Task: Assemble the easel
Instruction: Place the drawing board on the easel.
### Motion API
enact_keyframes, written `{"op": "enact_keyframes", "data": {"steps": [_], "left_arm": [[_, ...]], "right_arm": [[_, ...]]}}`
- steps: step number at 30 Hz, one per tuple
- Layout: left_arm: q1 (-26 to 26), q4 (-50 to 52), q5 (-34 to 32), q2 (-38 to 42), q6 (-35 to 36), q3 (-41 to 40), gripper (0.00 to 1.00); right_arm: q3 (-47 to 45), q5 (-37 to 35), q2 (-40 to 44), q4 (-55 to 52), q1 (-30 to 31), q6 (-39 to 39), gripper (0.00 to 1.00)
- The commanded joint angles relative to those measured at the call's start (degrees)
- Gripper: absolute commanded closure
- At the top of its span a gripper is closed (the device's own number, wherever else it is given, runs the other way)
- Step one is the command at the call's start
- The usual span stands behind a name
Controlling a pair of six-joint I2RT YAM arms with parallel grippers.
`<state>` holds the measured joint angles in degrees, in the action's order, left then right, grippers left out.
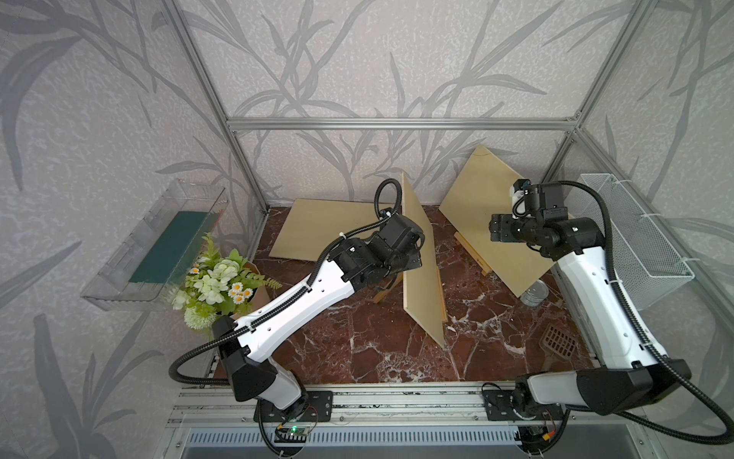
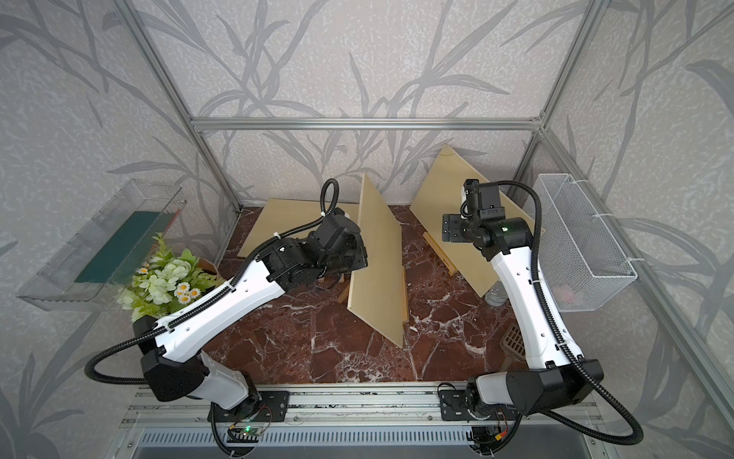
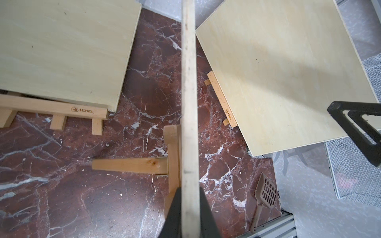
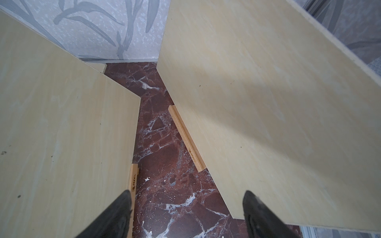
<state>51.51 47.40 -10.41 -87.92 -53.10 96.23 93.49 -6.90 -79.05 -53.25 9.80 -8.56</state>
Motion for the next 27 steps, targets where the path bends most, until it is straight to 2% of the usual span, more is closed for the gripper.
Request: {"op": "enact_keyframes", "data": {"steps": [1,8,19,20,24,27], "left_arm": [[0.36,-7.64,0.41,3.87,-0.01,2.03,1.00],[1.11,-2.84,1.30,5.38,-2.38,1.84,1.00],[5.33,-1.93,-3.69,9.52,-5.17,-2.52,1.00],[5.44,-2.06,-3.58,9.46,-5.34,-2.75,0.95],[5.54,-4.64,-2.55,9.59,-4.30,-3.59,0.55],[5.60,-6.35,-2.74,9.51,-1.90,-3.15,0.36]], "right_arm": [[0.29,0.66,-0.14,-0.56,-0.13,-0.45,0.16],[0.22,-0.13,-0.41,0.17,-0.13,-0.32,0.16],[-0.76,0.14,1.39,0.61,-0.13,-0.22,0.16],[-0.77,0.36,1.52,0.69,-0.14,-0.20,0.16],[-1.70,1.70,2.52,1.12,-0.12,-0.45,0.16],[-2.84,2.36,3.40,1.42,-0.13,-0.58,0.16]]}}
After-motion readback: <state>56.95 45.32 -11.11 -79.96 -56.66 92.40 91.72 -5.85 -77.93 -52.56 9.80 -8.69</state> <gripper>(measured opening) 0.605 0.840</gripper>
